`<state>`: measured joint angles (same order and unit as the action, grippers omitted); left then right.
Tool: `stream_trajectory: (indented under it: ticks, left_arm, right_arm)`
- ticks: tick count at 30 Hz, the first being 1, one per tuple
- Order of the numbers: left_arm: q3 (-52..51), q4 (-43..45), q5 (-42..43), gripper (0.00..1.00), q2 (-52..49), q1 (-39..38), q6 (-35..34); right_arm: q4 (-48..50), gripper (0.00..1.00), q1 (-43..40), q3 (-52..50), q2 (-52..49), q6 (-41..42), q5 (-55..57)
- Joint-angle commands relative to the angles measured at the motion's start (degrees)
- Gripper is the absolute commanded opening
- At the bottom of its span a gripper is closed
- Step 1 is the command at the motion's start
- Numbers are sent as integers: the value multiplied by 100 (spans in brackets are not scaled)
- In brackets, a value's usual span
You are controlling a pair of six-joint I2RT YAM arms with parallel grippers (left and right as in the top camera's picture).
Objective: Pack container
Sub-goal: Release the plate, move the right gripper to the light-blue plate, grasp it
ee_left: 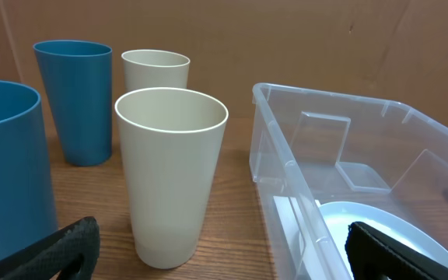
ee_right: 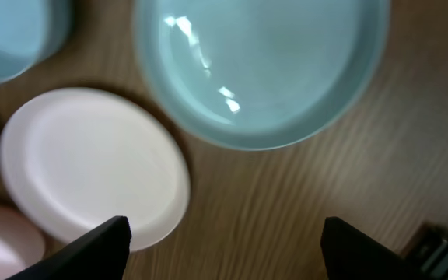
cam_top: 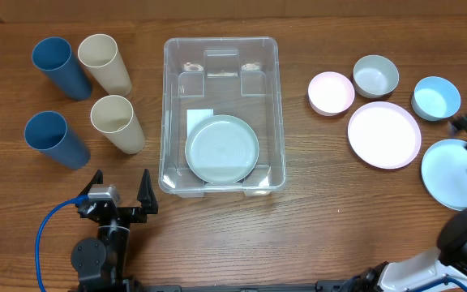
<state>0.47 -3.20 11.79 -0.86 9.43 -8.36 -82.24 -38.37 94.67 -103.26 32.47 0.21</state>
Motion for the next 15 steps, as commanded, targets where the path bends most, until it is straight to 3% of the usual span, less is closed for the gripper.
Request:
stream_trajectory:
  ticks: [1, 8, 15]
  left_arm:
    - [-20, 2, 9, 100, 55, 31, 109]
    - [-20, 2, 9, 100, 55, 31, 109]
    - [-20, 2, 7, 100, 55, 31, 109]
  right_arm:
    - [225, 81, -817, -601, 37, 232, -48]
    - [855, 80, -1655, -1521, 37, 116, -26]
    - [1751, 75, -1753, -2142, 37, 50, -9]
